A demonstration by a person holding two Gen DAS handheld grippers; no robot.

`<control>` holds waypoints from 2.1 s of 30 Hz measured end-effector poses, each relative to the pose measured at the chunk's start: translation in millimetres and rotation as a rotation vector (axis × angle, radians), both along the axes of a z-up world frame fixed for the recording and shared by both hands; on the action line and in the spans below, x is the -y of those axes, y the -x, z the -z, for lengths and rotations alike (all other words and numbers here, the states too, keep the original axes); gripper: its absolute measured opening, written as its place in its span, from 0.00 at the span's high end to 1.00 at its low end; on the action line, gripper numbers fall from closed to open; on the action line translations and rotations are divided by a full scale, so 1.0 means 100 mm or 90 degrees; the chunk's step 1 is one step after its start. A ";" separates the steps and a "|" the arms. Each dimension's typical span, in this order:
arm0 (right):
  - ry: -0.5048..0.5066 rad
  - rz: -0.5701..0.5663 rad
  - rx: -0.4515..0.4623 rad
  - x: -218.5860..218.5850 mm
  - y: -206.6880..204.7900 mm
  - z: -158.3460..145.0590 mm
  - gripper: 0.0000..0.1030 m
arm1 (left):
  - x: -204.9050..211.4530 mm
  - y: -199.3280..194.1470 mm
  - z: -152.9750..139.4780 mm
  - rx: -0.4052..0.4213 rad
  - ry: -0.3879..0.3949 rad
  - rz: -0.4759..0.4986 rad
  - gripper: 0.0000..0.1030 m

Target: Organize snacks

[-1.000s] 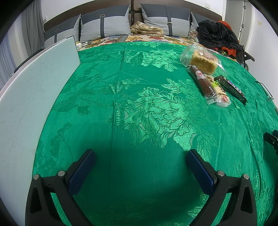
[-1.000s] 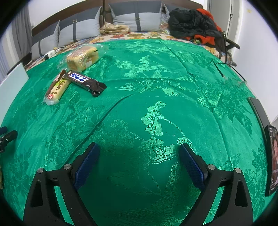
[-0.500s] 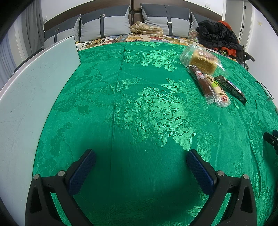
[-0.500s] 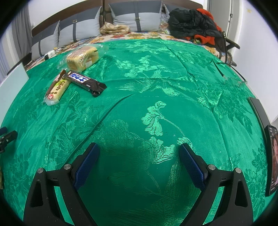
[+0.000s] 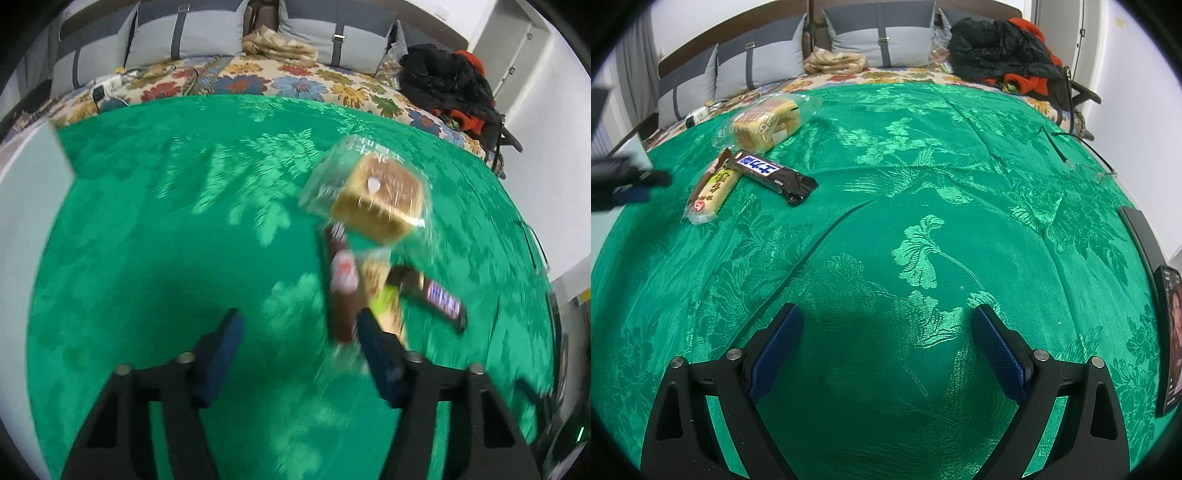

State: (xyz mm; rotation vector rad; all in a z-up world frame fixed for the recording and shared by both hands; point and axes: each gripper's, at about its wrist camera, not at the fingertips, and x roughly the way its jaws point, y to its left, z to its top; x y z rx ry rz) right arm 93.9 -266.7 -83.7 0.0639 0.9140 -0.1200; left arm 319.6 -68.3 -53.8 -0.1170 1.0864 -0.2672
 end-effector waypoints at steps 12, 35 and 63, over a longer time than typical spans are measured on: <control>0.000 0.000 0.000 0.00 0.00 0.00 0.07 | 0.48 -0.27 0.26 0.051 -0.134 0.072 0.82; -0.001 0.001 0.000 0.00 0.00 0.00 0.07 | -1.18 1.44 0.39 0.094 -0.132 -0.009 0.15; -0.001 0.002 0.000 0.00 0.00 0.00 0.07 | -1.28 1.37 0.45 0.096 -0.127 -0.039 0.00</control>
